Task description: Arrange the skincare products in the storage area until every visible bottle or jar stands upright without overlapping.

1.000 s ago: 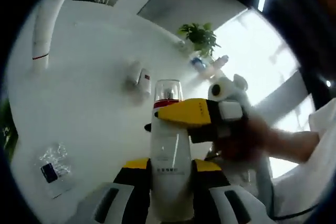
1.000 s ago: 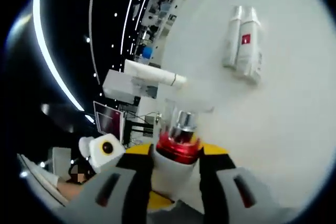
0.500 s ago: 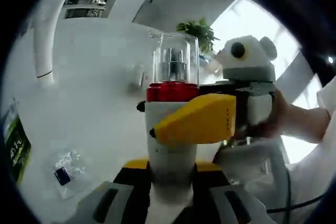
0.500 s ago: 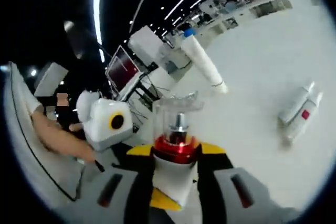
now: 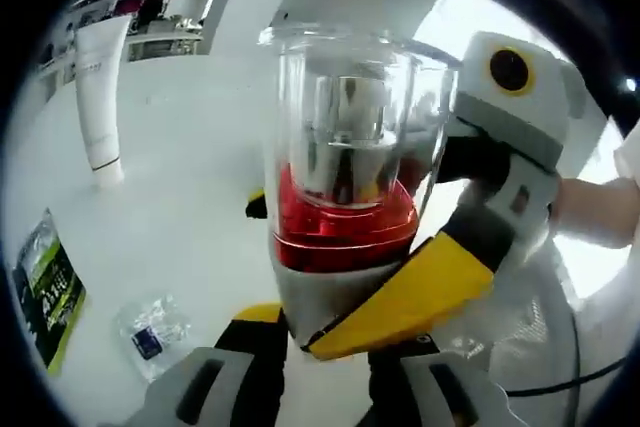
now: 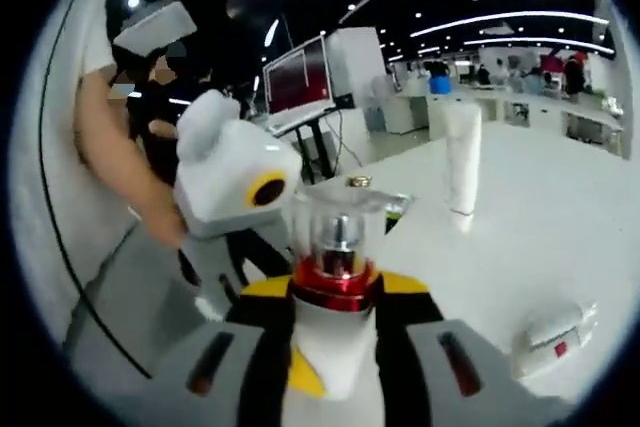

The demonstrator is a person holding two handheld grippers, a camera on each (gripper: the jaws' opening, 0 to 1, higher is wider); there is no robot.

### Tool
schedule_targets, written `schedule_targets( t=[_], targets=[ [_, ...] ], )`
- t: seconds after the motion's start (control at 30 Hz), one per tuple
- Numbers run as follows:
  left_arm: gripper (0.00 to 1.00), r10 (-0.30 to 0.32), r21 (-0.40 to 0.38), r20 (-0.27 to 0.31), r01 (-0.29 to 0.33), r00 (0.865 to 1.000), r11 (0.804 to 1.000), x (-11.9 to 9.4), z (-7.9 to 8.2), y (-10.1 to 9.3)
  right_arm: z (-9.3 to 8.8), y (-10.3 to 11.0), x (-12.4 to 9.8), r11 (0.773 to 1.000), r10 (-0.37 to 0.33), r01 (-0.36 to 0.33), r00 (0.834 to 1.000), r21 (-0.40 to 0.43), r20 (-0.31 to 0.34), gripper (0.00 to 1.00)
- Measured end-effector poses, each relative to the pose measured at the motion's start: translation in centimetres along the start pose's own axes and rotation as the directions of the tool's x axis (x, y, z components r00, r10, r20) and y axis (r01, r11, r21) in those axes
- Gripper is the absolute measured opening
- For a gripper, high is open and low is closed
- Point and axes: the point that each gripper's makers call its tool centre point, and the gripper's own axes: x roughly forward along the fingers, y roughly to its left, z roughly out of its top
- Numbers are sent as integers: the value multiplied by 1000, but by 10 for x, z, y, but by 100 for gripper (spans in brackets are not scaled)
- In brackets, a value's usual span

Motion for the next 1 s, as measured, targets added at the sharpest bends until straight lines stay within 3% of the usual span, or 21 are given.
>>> schedule_targets(
  t=[0.17, 0.3, 0.47, 0.5, 0.53, 0.63, 1.0],
  targets=[
    [31, 38, 53, 8, -38, 999, 998, 0, 0, 6, -4, 2, 5, 990, 14, -20, 999, -142, -39, 30],
    [31, 53, 69, 19, -54, 998, 996, -2, 0, 9, -7, 0, 4, 989, 18, -22, 999, -145, -30, 30],
    [27, 58, 65, 17, -59, 998, 996, -4, -2, 13, -22, -8, 0, 975, 4, -16, 998, -220, -55, 30],
    [25, 55, 59, 15, -55, 998, 997, -5, -2, 12, -17, -8, -1, 973, 9, -13, 1000, -232, -19, 30],
    [22, 51, 44, 26, -52, 998, 998, -6, 0, 12, -21, -8, -4, 973, 9, -17, 999, -229, -38, 29],
    [18, 37, 11, 46, -37, 998, 999, -8, 4, 13, -21, -15, -12, 976, -2, 0, 1000, -218, -8, 30],
    [22, 16, 26, 28, -17, 999, 1000, -2, 2, 5, -26, -18, -26, 986, 33, -18, 996, -168, 83, 30]
  ],
)
